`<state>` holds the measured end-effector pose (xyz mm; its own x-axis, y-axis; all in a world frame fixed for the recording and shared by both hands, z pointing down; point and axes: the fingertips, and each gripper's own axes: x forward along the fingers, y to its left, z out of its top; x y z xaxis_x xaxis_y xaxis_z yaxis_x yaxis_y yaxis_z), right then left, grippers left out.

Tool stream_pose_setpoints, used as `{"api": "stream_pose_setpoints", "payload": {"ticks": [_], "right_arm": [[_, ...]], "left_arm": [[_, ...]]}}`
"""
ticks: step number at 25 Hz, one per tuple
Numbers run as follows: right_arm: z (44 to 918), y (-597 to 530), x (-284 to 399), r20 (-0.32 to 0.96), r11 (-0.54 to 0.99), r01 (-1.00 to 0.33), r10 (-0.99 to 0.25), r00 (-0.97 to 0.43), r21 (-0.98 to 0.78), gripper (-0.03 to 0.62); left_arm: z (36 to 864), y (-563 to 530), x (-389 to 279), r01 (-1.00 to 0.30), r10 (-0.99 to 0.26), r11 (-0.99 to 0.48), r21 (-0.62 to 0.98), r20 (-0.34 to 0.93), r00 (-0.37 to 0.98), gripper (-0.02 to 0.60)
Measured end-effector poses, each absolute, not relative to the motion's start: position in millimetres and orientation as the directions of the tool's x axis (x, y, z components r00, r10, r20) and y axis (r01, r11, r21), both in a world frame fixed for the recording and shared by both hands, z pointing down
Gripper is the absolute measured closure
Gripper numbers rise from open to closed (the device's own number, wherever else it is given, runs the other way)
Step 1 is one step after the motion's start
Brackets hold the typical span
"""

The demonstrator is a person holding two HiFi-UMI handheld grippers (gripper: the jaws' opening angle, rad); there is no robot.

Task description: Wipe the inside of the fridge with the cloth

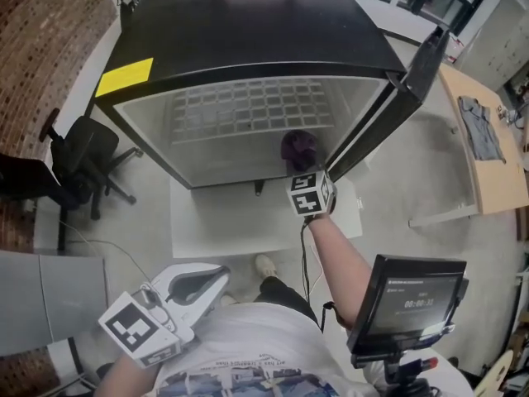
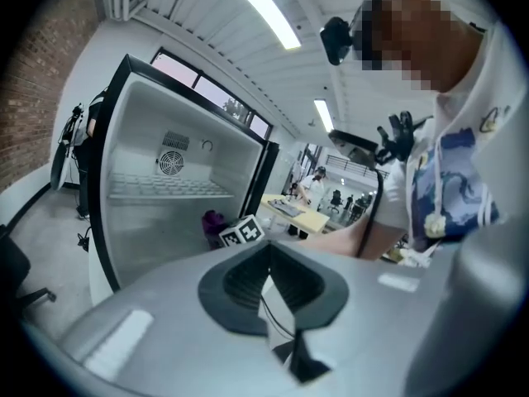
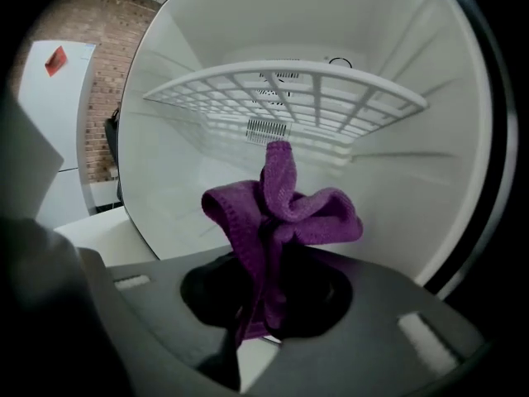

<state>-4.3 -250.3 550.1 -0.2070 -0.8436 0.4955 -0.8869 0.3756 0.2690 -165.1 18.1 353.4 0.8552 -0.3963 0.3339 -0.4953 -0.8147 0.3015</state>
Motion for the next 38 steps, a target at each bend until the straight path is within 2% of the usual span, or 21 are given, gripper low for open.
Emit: {"api": "stream_pose_setpoints", "payload": {"ticks": [7, 17, 38], "right_arm": [[574, -243, 5, 0.544, 0.373, -0.892, -0.818, -0.187, 0.254, 0.513], [584, -241, -23, 0.567, 0.429, -0.869, -0.791, -0.23, 0.247, 0.513], [584, -226, -155, 0.571, 0.596, -0.778, -0.716, -0.401, 0.2, 0.513]], "left_arm": [[352, 15, -163, -0.496, -0.394, -0.812, 0.308, 0.338, 0.855, 0.574], [349, 18, -183, -0.541, -0.445, -0.784, 0.305, 0.331, 0.832, 0.574], [348, 37, -244, -0.656, -0.577, -0.686, 0.314, 0.315, 0.754, 0.574]]}}
